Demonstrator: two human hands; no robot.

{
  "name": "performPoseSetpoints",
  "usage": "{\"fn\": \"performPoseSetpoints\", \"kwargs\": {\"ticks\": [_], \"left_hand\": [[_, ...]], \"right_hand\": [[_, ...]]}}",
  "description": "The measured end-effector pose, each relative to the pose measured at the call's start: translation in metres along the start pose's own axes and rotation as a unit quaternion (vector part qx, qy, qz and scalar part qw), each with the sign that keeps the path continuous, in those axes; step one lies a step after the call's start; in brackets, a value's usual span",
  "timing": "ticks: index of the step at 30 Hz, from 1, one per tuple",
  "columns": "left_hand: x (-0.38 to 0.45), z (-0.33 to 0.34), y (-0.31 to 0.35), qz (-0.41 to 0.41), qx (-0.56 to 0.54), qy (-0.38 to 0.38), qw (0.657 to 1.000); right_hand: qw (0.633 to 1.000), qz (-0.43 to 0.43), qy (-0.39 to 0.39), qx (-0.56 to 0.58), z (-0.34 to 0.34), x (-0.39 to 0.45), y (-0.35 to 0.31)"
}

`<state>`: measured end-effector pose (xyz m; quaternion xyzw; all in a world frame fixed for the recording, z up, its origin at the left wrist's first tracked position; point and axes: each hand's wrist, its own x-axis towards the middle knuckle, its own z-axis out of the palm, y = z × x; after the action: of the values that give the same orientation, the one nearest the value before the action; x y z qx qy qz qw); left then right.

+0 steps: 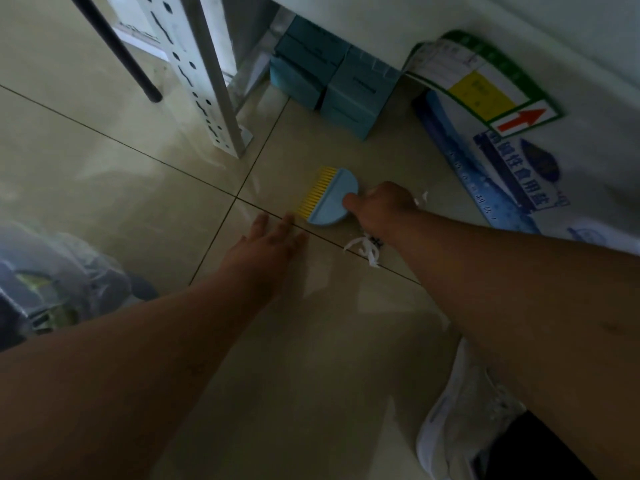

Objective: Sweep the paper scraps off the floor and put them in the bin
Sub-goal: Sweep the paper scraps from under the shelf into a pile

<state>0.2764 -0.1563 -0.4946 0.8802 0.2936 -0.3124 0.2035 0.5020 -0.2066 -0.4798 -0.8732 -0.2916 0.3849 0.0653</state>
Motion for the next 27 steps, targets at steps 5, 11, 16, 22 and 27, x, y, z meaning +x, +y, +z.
{"fn": "performPoseSetpoints", "kwargs": {"ticks": [5, 11, 16, 22, 27], "left_hand": [[-0.001, -0.002, 0.001, 0.005, 0.003, -0.008, 1.000], [-0.004, -0.002, 0.002, 0.013, 0.014, -0.006, 1.000], [-0.043, -0.019, 0.027, 0.021, 0.022, 0.020, 0.999], [-0.128, -0.064, 0.075, 0.041, 0.068, 0.107, 0.991], [-0.228, -0.108, 0.109, 0.053, 0.099, 0.189, 0.976]], "right_hand": [[0.994, 0.068, 0.004, -0.083, -0.031, -0.016, 0.068], [0.982, 0.127, 0.008, -0.142, -0.054, -0.050, 0.128], [0.988, 0.120, 0.038, -0.092, -0.064, -0.090, 0.142], [0.996, 0.058, 0.065, -0.009, -0.096, -0.174, 0.119], [0.996, -0.019, 0.085, 0.018, -0.136, -0.272, 0.081]]}}
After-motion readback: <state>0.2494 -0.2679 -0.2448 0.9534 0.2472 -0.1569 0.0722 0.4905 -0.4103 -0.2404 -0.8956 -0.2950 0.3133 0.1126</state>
